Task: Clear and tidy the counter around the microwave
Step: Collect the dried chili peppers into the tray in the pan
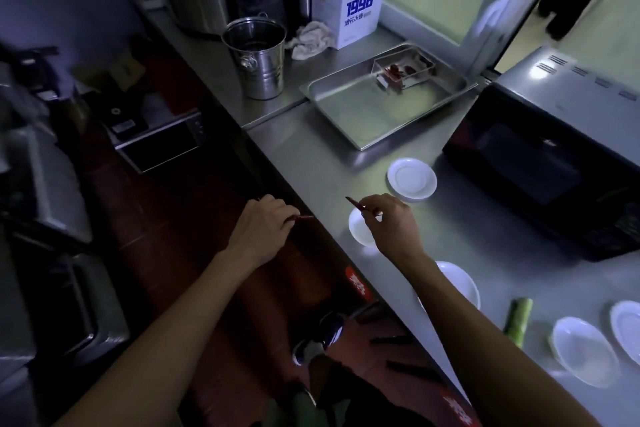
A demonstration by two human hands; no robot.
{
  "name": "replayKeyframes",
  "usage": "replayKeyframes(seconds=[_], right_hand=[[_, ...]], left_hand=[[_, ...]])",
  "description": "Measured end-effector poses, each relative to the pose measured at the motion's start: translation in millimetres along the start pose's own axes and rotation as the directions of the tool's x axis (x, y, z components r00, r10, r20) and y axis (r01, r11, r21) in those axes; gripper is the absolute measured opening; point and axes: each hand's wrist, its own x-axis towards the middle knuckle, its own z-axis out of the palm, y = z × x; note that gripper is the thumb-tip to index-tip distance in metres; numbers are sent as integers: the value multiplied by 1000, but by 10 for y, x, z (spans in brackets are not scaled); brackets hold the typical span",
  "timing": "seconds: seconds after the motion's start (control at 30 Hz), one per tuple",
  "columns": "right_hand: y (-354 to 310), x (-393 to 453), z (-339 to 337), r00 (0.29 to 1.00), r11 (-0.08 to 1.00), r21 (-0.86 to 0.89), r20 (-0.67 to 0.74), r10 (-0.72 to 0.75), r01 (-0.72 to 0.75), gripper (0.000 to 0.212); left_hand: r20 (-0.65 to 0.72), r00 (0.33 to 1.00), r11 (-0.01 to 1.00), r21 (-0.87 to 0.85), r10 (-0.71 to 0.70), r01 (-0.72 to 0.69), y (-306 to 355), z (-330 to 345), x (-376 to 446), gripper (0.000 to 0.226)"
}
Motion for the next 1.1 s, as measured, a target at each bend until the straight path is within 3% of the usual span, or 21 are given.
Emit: replayKeyframes(seconds=[0.33, 0.5, 0.87, 1.1], right_hand=[[345, 1174, 39, 994, 995, 15, -44, 102, -101, 19], [550, 1589, -115, 988, 990, 53, -87, 131, -127, 18], [1034, 2098, -331, 957, 973, 52, -175, 231, -226, 18], [1186, 2674, -246, 933, 960, 35, -228, 278, -277, 16]], left_hand=[[87, 985, 989, -14, 150, -149, -139, 154, 1586, 13], [93, 976, 980, -20, 199, -198, -100, 192, 2234, 37], [173, 879, 895, -60, 445, -441, 2, 559, 3390, 18], [200, 813, 837, -133, 547, -530, -102, 853, 4335, 20]])
